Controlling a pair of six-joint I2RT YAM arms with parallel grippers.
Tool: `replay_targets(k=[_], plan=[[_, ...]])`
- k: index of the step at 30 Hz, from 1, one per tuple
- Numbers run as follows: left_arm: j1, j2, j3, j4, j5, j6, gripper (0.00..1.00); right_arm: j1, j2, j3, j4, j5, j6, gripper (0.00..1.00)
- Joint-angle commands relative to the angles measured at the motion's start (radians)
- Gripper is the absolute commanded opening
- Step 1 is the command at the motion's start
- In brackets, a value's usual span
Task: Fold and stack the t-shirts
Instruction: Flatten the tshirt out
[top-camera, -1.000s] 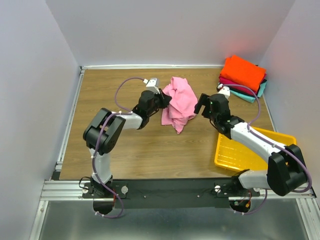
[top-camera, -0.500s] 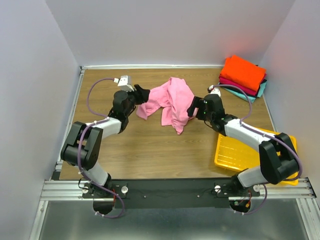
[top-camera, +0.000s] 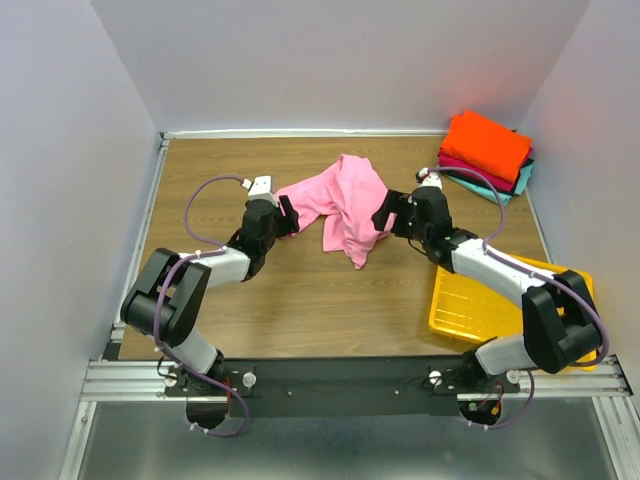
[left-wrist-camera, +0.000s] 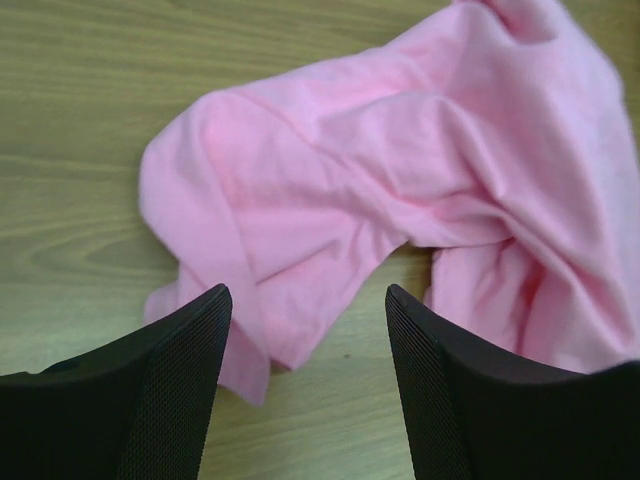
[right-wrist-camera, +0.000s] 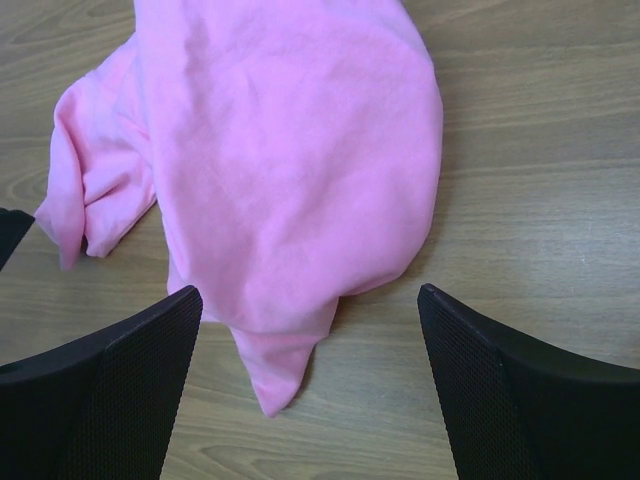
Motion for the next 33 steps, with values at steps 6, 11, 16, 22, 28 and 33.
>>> replay_targets(k=[6,11,16,22,28,33], plan=[[-0.064,0.009,0.028,-0.190,-0.157,0.017,0.65,0.006,-0.028,0.002,0.021,-0.025,-0.005,0.95],[-0.079,0.018,0.047,-0.242,-0.174,0.019,0.57,0.006,-0.046,-0.009,0.021,-0.020,-0.005,0.95],[-0.090,0.052,0.094,-0.319,-0.211,0.028,0.57,0.006,-0.061,-0.015,0.021,-0.022,-0.004,0.95],[-0.106,0.084,0.126,-0.351,-0.249,0.042,0.55,0.006,-0.064,-0.018,0.023,-0.019,-0.002,0.95],[-0.118,0.110,0.159,-0.385,-0.263,0.063,0.23,0.006,-0.057,-0.018,0.024,-0.030,-0.005,0.95],[-0.116,0.096,0.175,-0.388,-0.280,0.082,0.00,0.006,-0.038,-0.012,0.029,-0.065,-0.015,0.96]])
